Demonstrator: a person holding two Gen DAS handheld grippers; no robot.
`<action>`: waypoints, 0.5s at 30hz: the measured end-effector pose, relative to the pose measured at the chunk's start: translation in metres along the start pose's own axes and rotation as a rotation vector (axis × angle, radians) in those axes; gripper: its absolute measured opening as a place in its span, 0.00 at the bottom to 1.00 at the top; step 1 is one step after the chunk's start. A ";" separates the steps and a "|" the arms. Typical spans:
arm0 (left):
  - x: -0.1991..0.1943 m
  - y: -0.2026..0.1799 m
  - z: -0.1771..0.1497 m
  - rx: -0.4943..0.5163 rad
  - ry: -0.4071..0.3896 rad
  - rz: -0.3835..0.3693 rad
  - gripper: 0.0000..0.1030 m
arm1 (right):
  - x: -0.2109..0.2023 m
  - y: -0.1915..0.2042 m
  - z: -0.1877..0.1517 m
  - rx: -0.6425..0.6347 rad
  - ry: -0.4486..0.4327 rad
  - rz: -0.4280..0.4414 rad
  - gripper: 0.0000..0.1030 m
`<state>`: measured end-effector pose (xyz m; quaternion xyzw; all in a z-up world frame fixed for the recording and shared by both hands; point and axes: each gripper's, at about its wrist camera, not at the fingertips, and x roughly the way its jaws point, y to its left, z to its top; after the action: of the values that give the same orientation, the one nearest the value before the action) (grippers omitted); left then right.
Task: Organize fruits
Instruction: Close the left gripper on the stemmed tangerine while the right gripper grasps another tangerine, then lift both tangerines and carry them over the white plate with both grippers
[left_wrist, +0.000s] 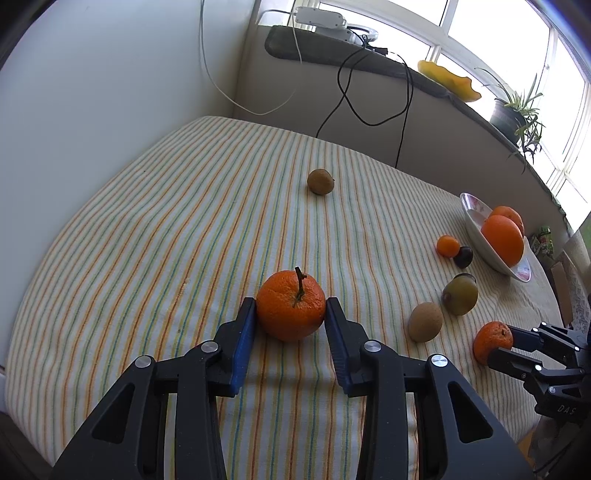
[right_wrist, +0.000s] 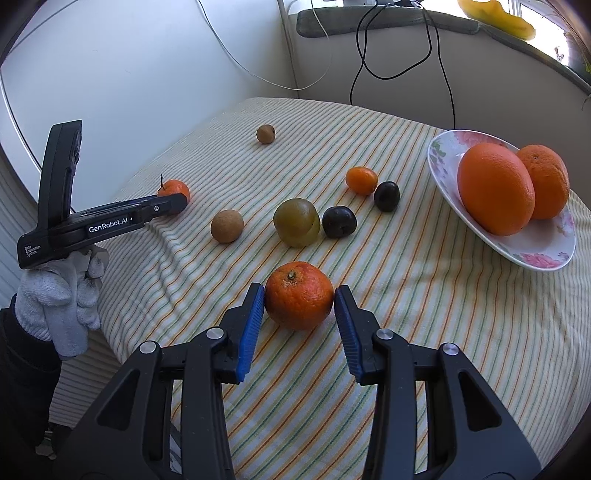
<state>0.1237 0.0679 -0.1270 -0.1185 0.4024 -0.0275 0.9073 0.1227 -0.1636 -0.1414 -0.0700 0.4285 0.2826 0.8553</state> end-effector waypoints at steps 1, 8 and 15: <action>0.000 0.000 0.000 0.001 0.000 0.000 0.34 | 0.001 0.001 0.000 -0.002 0.002 0.000 0.42; -0.003 0.000 -0.001 -0.008 -0.006 -0.009 0.34 | 0.005 0.004 -0.001 -0.003 0.012 0.003 0.41; -0.010 -0.004 0.001 -0.011 -0.020 -0.020 0.34 | -0.003 0.000 -0.002 0.022 -0.005 0.029 0.40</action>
<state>0.1178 0.0657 -0.1183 -0.1278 0.3925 -0.0329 0.9103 0.1195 -0.1655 -0.1402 -0.0538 0.4302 0.2905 0.8530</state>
